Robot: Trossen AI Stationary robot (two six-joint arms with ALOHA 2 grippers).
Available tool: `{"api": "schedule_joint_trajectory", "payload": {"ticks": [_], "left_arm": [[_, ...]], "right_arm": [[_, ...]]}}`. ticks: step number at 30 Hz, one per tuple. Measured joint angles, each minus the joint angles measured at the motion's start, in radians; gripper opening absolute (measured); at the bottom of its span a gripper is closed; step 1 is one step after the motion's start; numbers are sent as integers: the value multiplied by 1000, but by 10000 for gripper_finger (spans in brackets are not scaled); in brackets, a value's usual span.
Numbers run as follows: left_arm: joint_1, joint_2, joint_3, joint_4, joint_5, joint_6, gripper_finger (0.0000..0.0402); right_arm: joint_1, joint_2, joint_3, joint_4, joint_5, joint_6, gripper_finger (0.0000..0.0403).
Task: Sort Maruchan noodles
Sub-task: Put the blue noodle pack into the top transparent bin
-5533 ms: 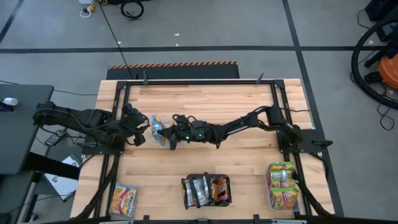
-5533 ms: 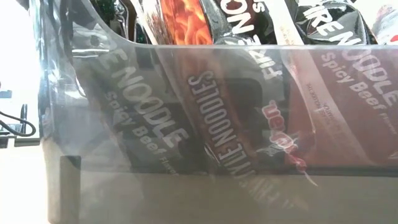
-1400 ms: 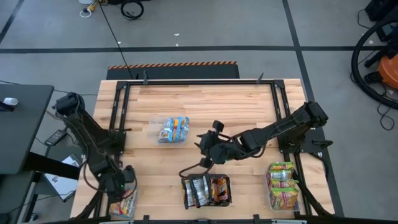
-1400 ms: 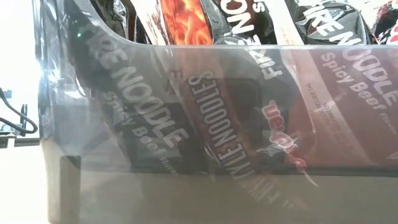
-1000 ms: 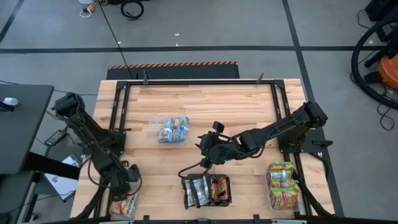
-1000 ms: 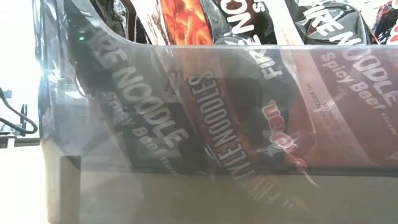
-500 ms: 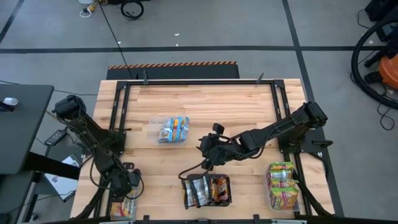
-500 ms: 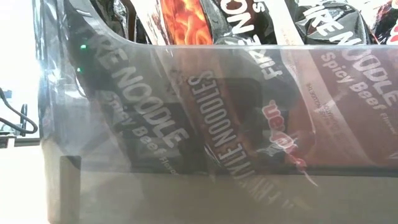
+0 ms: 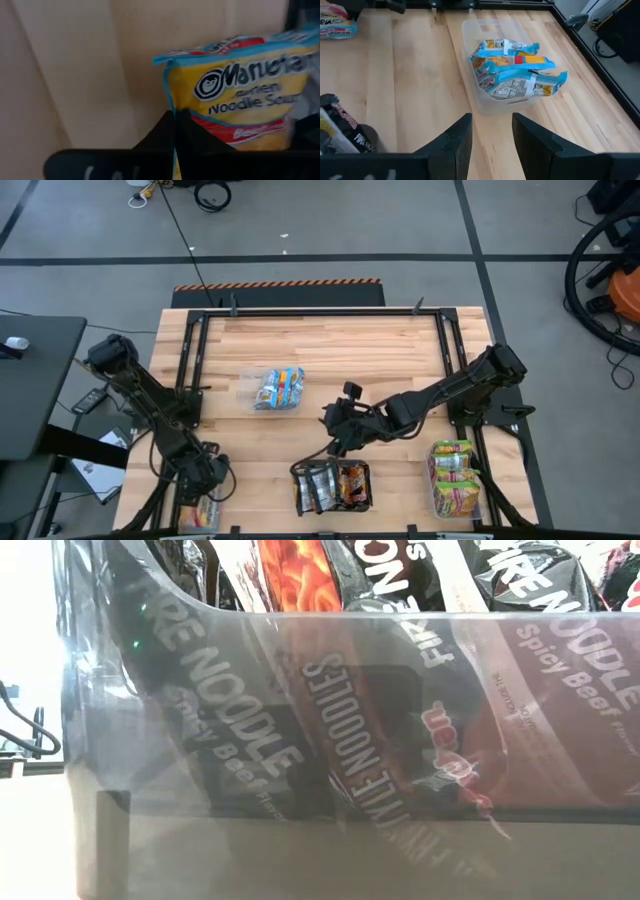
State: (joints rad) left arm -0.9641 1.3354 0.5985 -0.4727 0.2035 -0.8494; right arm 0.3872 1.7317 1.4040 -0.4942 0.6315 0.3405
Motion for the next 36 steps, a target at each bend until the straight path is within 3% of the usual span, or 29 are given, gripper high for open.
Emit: {"api": "schedule_joint_trajectory", "payload": {"ticks": [4,7,10,14,17,23,29,36], "left_arm": [[58,0,136,-204,-6,133,5],[101,0,271,-413,-76,289,4],[133,0,408,-587,-221,515,3],[158,0,545,-690,-536,889,3],[201,1,587,-743,-620,1185,6],[305,7,598,-882,-705,1399,4],[362,6,631,-1049,-786,1508,2],[478,-16,679,-1047,-826,1659,1]], "right_arm": [[8,0,0,-9,1,-1,145],[18,0,0,-17,3,11,145],[28,-1,0,-23,3,29,145],[46,-2,0,-47,4,34,145],[59,-2,0,-79,3,45,145],[80,-2,0,-203,5,128,145],[77,-2,0,-296,9,161,145],[16,-2,0,-292,39,157,145]]}}
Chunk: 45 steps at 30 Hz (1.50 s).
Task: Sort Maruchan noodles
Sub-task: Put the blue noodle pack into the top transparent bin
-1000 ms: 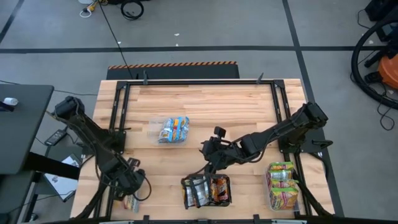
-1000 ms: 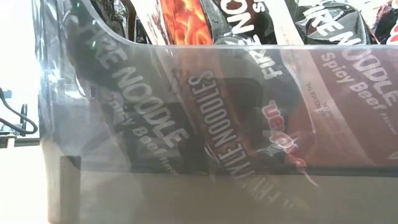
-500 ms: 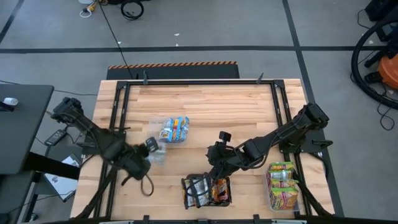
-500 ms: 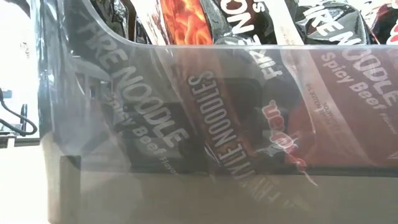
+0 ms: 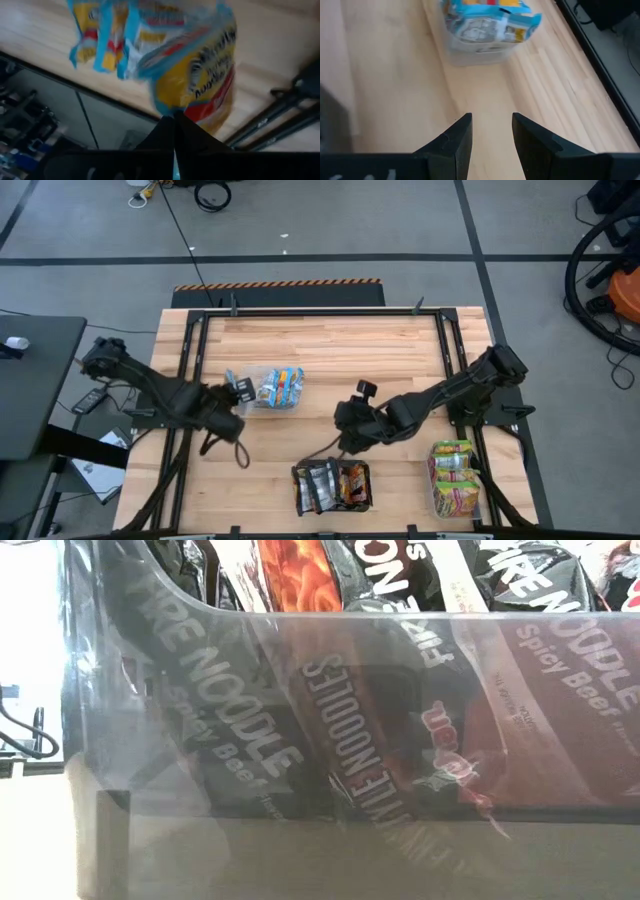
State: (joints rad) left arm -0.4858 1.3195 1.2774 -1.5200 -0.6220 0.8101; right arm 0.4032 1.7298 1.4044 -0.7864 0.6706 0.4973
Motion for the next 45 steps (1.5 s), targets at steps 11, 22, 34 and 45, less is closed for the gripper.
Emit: {"api": "schedule_joint_trajectory", "payload": {"ticks": [11,22,34,45], "left_arm": [[249,3,-2,130,44,282,1],[278,42,-156,344,194,424,3],[355,32,-323,294,290,267,5],[351,33,-335,267,279,11,15]], "right_arm": [[-22,0,0,-1,-10,0,145],[45,0,0,-32,-13,54,145],[52,0,0,-47,-12,90,145],[52,0,0,-37,-14,114,145]]}}
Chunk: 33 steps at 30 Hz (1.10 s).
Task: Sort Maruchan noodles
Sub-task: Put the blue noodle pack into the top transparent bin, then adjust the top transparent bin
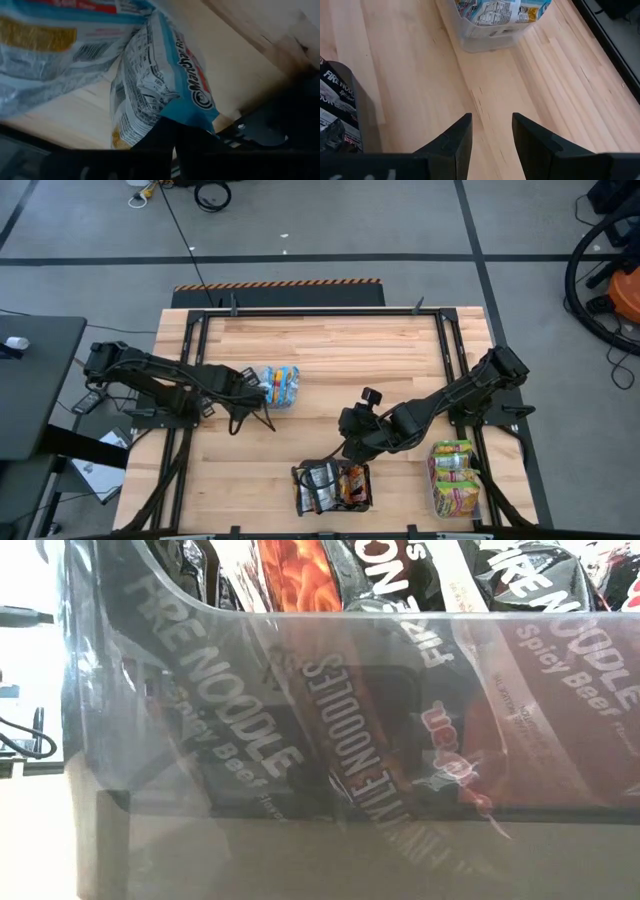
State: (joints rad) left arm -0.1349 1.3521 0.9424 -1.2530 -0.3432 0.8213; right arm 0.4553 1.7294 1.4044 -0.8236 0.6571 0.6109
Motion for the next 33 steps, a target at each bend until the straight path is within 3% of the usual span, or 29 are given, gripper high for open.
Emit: {"api": "schedule_joint_trajectory", "payload": {"ticks": [8,14,21,26,33], "left_arm": [[-21,-6,80,-120,7,-134,61],[-19,-7,223,-164,8,-256,83],[-19,-9,378,-244,42,-601,93],[-27,-106,393,-195,225,-719,93],[-60,-304,393,-93,244,-847,93]], "right_arm": [[-9,0,0,42,47,-5,145],[-120,1,0,99,37,-51,145],[-280,20,2,310,-52,-262,145],[-356,115,1,462,-119,-376,145],[-428,263,0,615,-181,-392,144]]}}
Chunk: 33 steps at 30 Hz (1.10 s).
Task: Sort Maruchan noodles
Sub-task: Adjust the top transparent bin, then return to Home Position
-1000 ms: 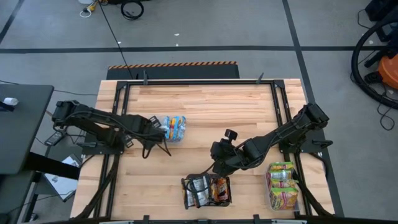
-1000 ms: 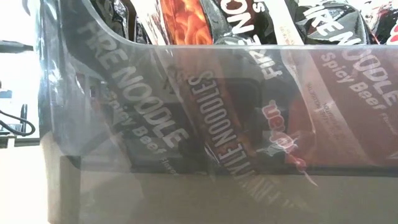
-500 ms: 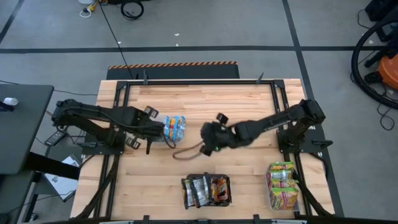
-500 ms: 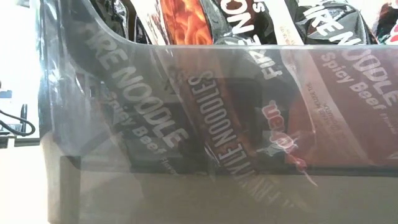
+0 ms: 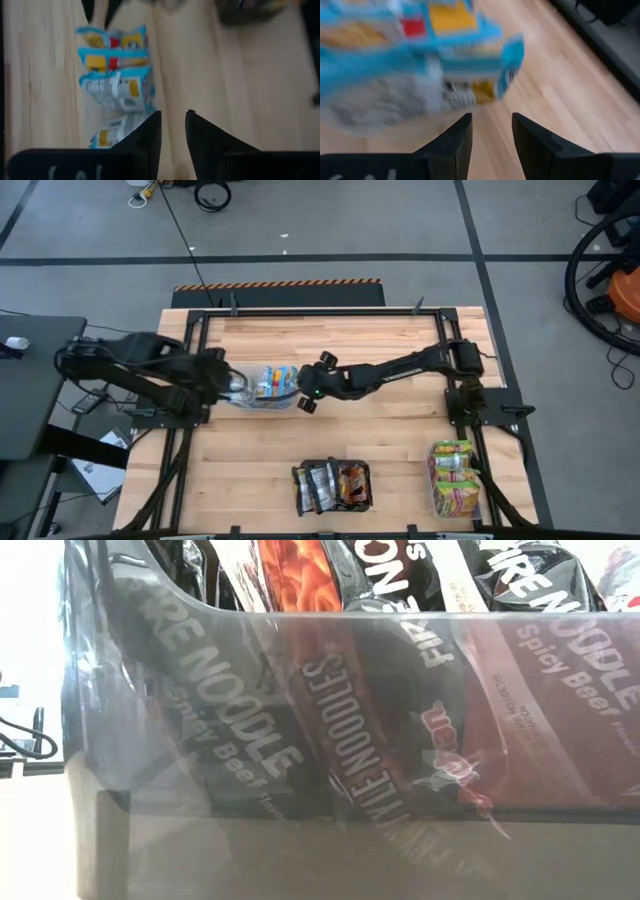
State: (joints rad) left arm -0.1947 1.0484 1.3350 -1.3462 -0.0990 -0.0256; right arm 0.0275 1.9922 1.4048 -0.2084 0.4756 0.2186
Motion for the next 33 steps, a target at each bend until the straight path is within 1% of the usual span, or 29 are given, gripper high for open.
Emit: {"api": "schedule_joint_trajectory", "payload": {"ticks": [4,8,13,16,20,23,25,28,33], "left_arm": [[-15,-92,0,48,0,-70,93],[-29,-153,0,100,-4,-84,93],[-31,-191,0,212,-9,-49,93],[-30,-193,0,280,-11,-20,93],[-30,-183,0,366,-12,32,93],[-30,-170,0,437,-12,67,93],[-30,-162,0,490,-11,93,93],[-30,-153,0,551,-10,122,93],[-30,-152,-2,584,-8,124,93]], "right_arm": [[-16,41,-1,-11,-5,-5,144],[-19,82,0,30,-17,-8,144],[-19,148,0,234,-81,-63,144],[-21,190,0,344,-86,-98,144],[-31,267,0,559,-103,-125,144],[-46,331,0,729,-168,-123,144],[-51,363,0,797,-203,-111,144],[-49,360,-1,772,-215,-99,144],[-20,260,0,579,-211,-115,144]]}}
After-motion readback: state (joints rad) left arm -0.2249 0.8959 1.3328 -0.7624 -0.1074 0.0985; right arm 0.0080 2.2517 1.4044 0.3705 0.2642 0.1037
